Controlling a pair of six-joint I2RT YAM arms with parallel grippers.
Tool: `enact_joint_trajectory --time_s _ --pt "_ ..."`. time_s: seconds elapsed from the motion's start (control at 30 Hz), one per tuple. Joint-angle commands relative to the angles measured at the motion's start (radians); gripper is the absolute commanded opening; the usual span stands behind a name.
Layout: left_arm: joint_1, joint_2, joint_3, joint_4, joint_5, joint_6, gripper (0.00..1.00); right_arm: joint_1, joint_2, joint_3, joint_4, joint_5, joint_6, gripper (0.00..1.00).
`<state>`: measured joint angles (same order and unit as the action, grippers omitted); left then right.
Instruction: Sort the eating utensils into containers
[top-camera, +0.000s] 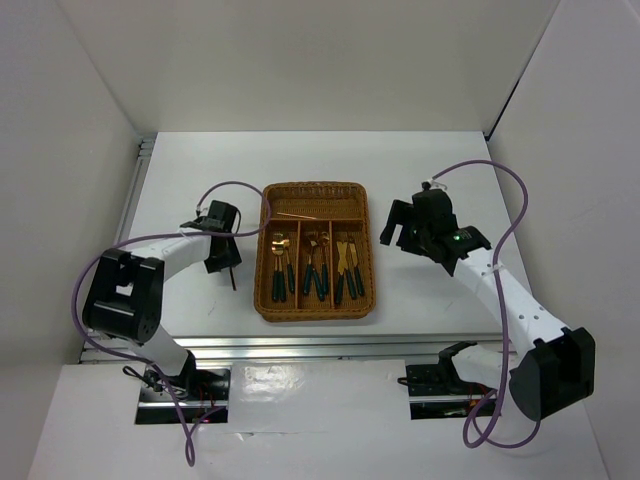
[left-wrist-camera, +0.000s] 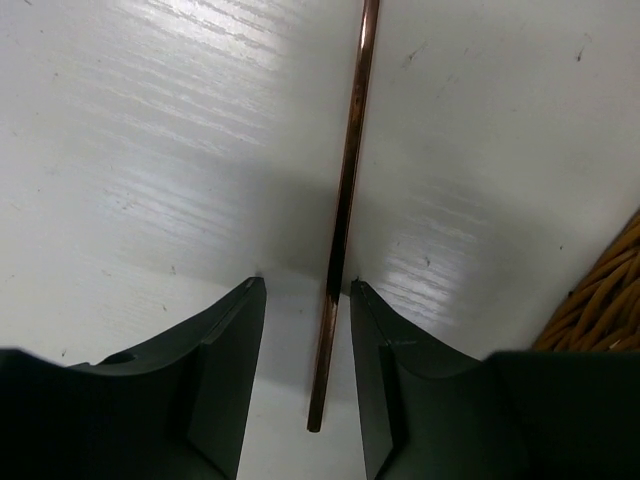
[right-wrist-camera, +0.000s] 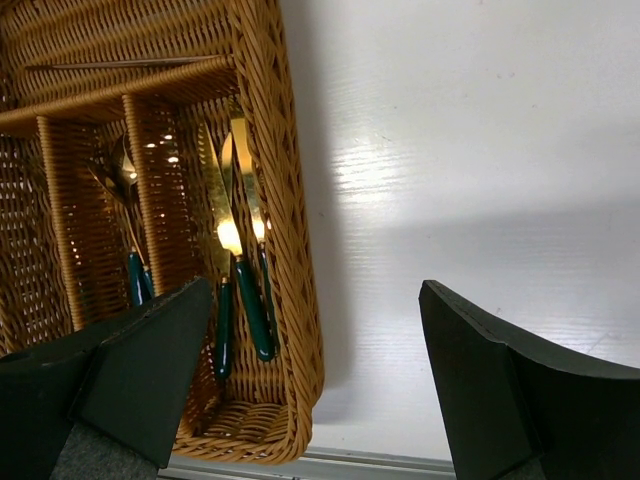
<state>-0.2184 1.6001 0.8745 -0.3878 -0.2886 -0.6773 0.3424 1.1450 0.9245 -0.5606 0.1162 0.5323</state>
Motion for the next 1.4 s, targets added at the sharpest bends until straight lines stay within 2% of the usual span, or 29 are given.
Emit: enact_joint_trajectory --time_s 0.0,0.17,0.57,0.7,0.93,1.07,1.23,1.37 --pt "0.002 0.037 0.030 0.007 -0.006 0.022 0.52 -0.006 0.004 -0.004 0.036 0.016 -0.014 0.92" --pt "0.002 0.060 0.040 0.017 -0.006 0.022 0.47 -0.006 0.004 -0.004 0.036 0.016 -0.014 0.92" --pt "0.002 0.123 0.058 0.017 0.003 0.022 0.19 -0.006 0.004 -0.004 0.036 0.034 -0.014 0.92" --pt "0.002 0.113 0.058 0.007 -0.006 0.022 0.14 -0.006 0.013 -0.004 0.036 0.034 -0.014 0.92" --pt "0.011 0.048 0.090 -0.055 -0.015 0.022 0.12 -0.006 0.013 -0.004 0.036 0.034 -0.014 0.92" --pt "0.011 -0.067 0.138 -0.083 0.012 0.044 0.12 -0.006 0.013 0.005 0.036 0.043 -0.014 0.92" --pt "-0.024 -0.158 0.219 -0.151 0.034 0.042 0.12 -0.006 0.004 0.005 0.036 0.056 -0.003 0.92" --pt "-0.053 -0.233 0.241 -0.132 0.086 0.028 0.13 -0.006 -0.016 0.005 0.036 0.075 -0.003 0.92"
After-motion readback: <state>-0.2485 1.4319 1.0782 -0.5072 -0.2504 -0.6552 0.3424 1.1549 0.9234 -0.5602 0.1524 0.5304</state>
